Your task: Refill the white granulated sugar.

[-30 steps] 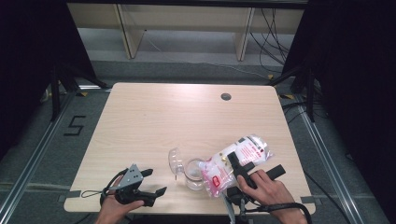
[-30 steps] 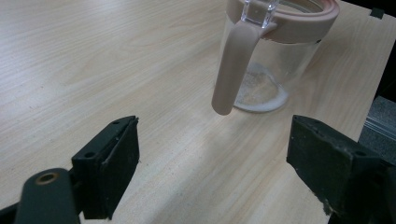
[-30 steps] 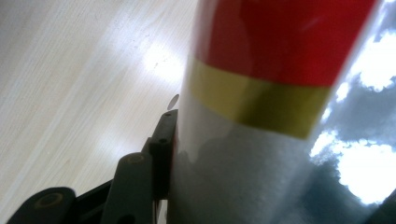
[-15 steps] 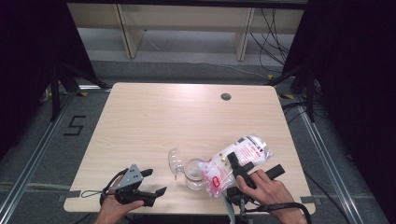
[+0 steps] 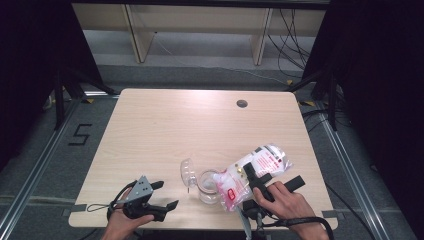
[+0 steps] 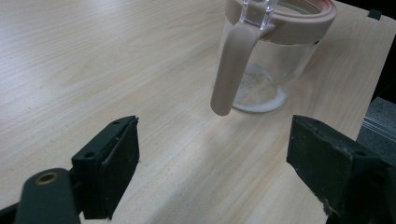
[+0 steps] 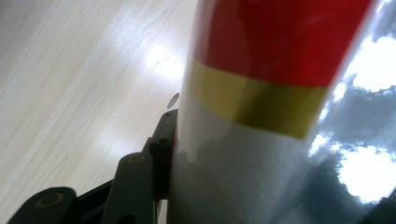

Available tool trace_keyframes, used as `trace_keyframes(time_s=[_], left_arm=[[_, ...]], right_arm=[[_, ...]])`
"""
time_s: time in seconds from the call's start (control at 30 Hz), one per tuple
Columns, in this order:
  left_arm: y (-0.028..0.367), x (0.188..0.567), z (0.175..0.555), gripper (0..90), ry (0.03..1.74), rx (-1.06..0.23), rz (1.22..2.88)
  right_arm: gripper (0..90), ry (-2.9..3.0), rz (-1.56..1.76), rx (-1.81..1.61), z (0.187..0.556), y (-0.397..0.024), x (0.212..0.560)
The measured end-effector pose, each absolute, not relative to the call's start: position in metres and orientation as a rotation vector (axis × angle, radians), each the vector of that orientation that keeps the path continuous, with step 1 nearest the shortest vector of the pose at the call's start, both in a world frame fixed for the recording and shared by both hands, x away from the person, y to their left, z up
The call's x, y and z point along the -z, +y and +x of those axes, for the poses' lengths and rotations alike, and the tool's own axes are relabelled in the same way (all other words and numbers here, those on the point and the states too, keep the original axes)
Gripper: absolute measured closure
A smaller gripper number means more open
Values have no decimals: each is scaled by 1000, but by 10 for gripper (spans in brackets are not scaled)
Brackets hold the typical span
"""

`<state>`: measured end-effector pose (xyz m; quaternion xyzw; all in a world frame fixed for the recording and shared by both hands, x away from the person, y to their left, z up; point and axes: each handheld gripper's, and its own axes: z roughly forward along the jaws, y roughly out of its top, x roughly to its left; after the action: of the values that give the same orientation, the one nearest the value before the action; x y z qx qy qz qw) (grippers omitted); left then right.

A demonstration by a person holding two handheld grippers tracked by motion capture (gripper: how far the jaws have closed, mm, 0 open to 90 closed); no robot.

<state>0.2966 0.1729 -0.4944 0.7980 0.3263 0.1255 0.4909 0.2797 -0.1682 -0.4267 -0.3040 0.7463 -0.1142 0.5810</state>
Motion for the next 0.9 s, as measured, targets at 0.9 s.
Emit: trace_keyframes(time_s=[0.9], left_arm=[[173, 493, 296, 166, 797, -309, 1935]], right_arm=[[570, 1760, -698, 252, 280, -169, 426]])
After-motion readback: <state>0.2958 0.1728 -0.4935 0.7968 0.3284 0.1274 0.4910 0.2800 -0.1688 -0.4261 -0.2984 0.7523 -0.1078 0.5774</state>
